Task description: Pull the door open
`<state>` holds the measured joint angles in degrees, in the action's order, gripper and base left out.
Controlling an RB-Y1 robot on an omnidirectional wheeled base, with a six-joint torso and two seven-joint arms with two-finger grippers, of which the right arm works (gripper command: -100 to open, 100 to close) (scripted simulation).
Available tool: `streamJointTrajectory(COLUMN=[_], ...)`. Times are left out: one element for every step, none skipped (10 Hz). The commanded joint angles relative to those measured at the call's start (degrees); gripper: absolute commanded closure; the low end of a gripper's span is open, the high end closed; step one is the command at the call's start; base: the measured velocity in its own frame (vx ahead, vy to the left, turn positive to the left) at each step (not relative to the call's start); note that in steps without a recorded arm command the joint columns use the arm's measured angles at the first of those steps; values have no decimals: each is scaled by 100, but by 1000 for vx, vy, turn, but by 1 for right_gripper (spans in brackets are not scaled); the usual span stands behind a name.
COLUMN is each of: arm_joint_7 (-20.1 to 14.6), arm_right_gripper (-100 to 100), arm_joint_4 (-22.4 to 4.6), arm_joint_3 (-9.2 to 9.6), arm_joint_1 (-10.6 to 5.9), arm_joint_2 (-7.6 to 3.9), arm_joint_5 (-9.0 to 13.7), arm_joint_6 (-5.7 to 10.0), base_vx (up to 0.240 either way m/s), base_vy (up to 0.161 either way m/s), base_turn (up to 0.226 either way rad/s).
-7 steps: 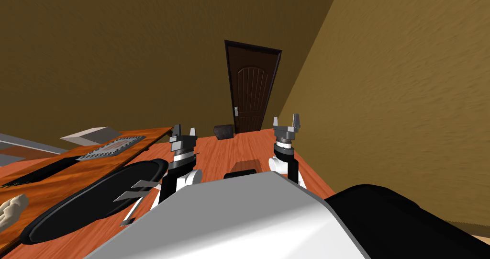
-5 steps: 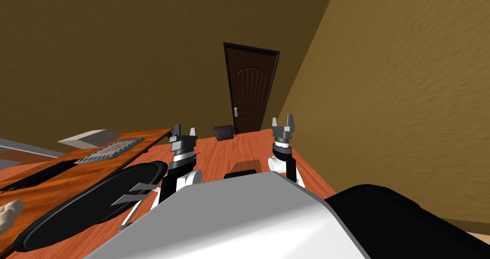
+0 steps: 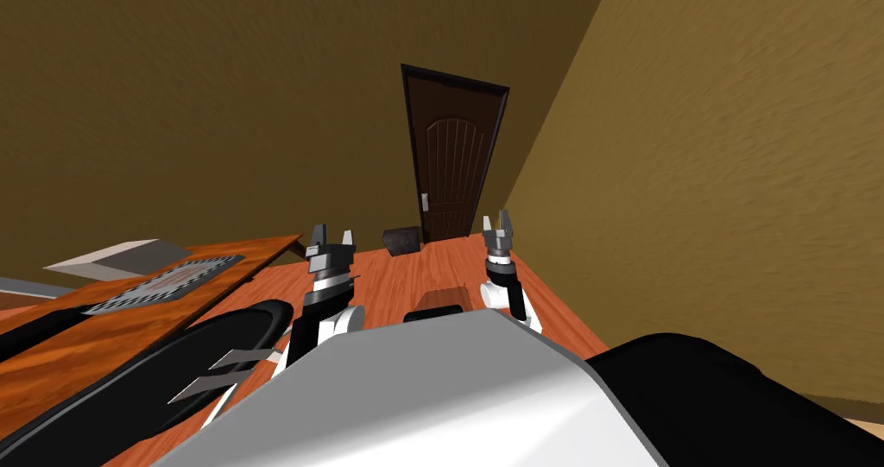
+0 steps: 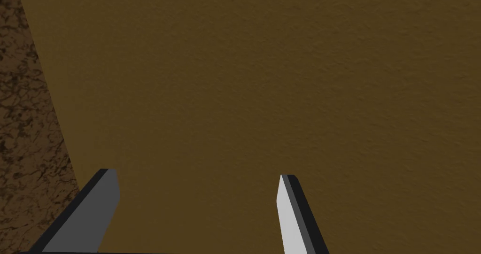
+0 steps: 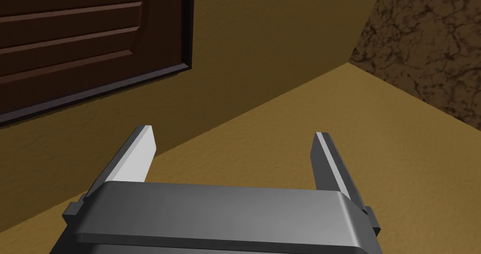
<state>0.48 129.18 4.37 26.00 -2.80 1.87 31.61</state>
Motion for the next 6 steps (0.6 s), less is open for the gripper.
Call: streamJointTrajectory(arm_joint_7=[169,285,419,509,599,689], arm_right_gripper=[-100,-100,-100,-100,-100,-100], arm_joint_4=[-140,-269,-417,-517,-617,-717], arm_joint_3=[27,45,66,79,93,107], arm_joint_1=[-93,-154,-224,-272,-319,-366], arm_joint_2=[-40,-77,-111,-134,-156,-179], arm_joint_5=[-114,-200,-298,-364,-431,-497], arm_joint_6=[-67,-89,-114,-132,-149,-166], base_vx=[90,92,105,99,89,87], base_vy=[49,35,54,64,57,51], base_turn=[-53,-64,-54,-62,-46,-49])
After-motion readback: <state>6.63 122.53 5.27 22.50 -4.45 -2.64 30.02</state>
